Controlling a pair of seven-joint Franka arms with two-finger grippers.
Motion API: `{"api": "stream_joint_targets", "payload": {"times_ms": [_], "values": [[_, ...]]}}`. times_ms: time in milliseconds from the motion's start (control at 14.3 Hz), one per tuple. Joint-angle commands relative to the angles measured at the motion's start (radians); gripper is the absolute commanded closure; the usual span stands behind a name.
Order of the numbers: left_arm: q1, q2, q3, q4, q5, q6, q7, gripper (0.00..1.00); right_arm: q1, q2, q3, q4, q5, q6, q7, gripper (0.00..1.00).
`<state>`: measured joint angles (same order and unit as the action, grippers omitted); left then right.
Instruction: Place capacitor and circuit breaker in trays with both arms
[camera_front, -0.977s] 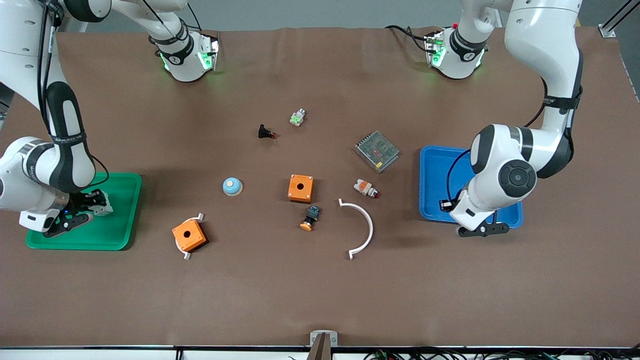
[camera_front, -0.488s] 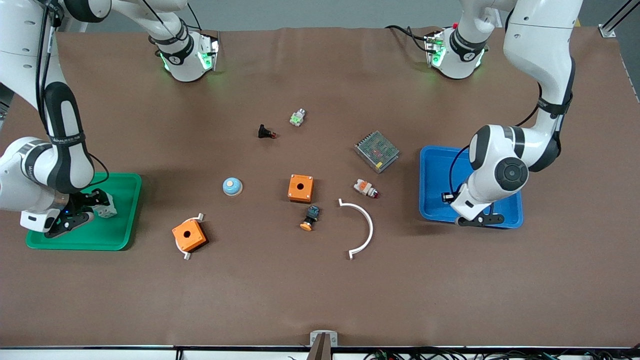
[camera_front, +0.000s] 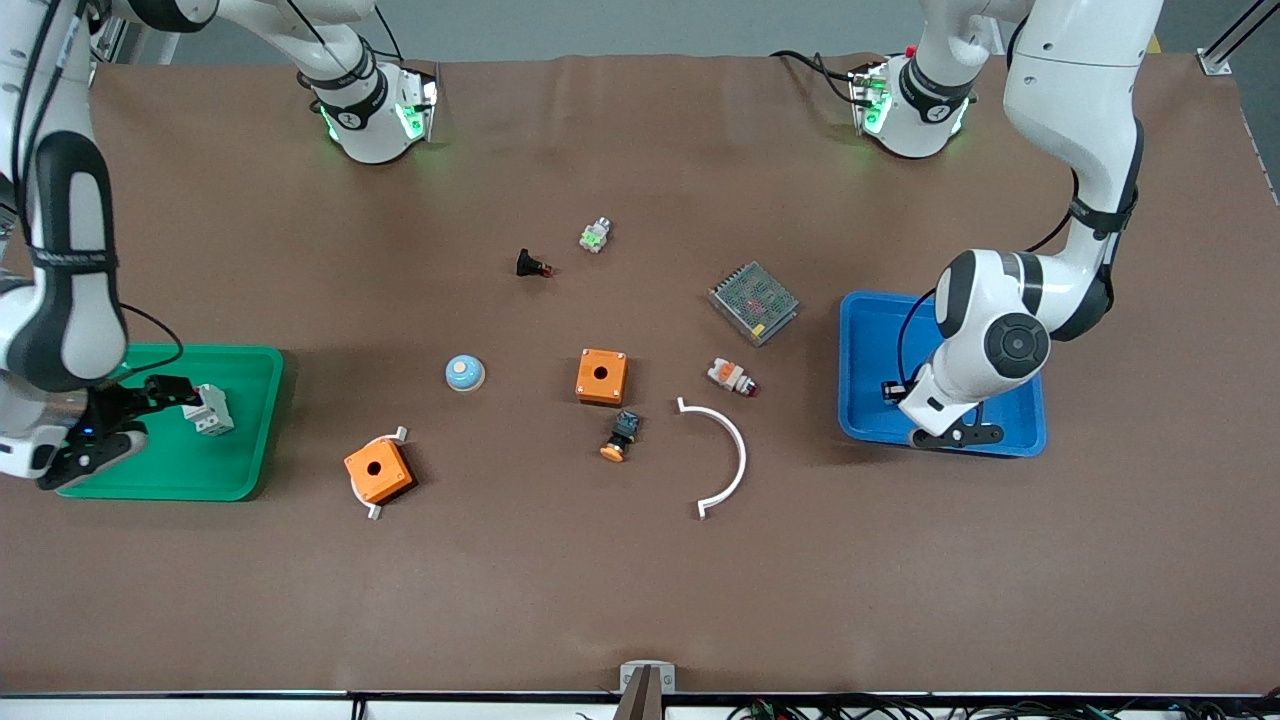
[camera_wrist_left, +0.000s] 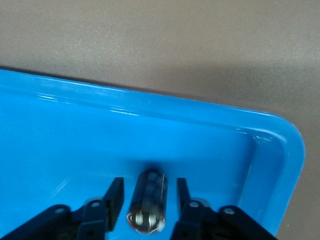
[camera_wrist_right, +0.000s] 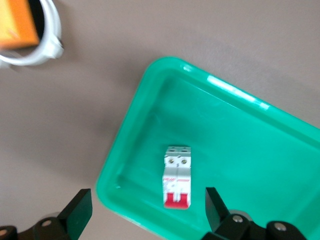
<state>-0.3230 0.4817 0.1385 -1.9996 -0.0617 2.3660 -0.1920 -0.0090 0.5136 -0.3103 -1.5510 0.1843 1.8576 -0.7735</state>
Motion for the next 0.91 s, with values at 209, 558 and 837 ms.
{"api": "stream_joint_targets", "payload": {"times_ms": [209,558,837], "values": [[0.004,-0.074,-0.005,0.083,0.002,-0.043,0.006,0.0,0.081,-0.191,0.008,0.066,0.0,-0.326,0.441,0.0],[0.007,-0.187,-0.002,0.147,0.003,-0.125,0.013,0.0,0.142,-0.335,0.01,0.058,-0.049,-0.391,0.612,0.0],[0.007,-0.288,0.001,0.154,0.003,-0.146,-0.018,0.0,0.198,-0.417,0.011,0.057,-0.164,-0.379,0.614,0.0]]}}
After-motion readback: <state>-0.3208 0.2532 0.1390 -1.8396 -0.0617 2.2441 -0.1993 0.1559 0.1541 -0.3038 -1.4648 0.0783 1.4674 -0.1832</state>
